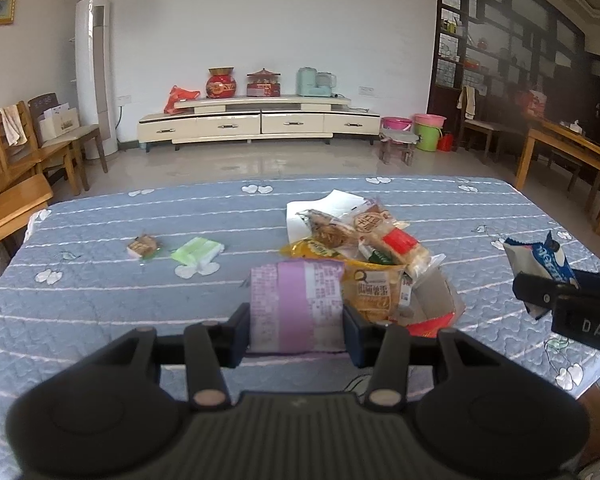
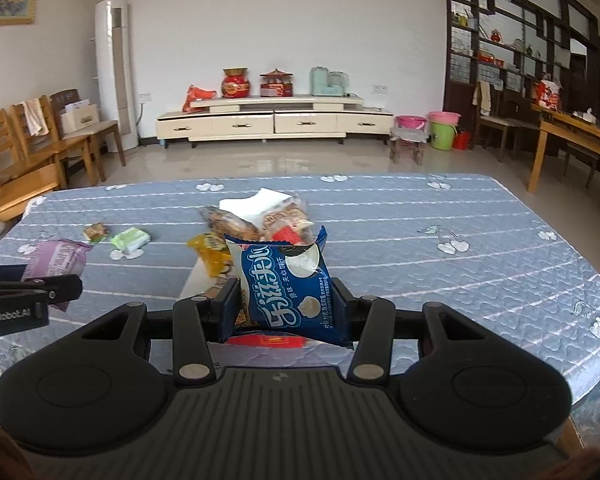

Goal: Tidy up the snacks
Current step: 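Lower both held snacks into the tray and open both grippers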

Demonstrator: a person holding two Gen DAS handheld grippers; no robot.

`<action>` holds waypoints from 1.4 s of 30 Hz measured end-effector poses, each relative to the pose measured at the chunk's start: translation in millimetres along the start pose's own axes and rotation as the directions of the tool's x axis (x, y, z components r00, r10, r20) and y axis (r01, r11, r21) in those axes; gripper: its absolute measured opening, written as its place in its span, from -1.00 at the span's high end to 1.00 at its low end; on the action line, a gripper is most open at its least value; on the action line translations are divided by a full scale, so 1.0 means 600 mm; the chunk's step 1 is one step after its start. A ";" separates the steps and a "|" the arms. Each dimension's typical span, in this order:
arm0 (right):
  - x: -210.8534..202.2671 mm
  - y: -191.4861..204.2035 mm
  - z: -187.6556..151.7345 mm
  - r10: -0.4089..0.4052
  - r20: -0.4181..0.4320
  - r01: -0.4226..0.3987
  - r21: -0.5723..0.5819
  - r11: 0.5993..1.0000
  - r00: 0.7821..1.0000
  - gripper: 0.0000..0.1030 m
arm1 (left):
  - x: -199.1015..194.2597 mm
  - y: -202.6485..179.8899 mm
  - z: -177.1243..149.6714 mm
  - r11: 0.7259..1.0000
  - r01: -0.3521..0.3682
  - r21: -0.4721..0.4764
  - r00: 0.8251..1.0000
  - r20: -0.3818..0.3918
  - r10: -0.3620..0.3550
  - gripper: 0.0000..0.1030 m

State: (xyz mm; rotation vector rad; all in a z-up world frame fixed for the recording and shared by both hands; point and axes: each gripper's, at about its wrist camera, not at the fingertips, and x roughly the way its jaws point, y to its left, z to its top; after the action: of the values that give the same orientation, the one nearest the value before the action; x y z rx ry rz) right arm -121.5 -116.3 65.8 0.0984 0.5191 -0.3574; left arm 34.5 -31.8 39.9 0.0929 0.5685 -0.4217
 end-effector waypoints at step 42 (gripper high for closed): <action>0.187 -0.034 0.009 -0.040 -0.011 0.040 0.009 0.999 0.999 -0.26 | 0.272 -0.104 0.124 0.990 0.137 0.047 0.990 -0.029 -0.135 -0.45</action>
State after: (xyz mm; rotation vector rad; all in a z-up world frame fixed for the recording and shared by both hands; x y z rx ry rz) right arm -35.4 -171.3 14.2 0.0990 0.5309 -0.3986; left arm 170.6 -162.5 16.3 0.1067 0.5926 -0.5679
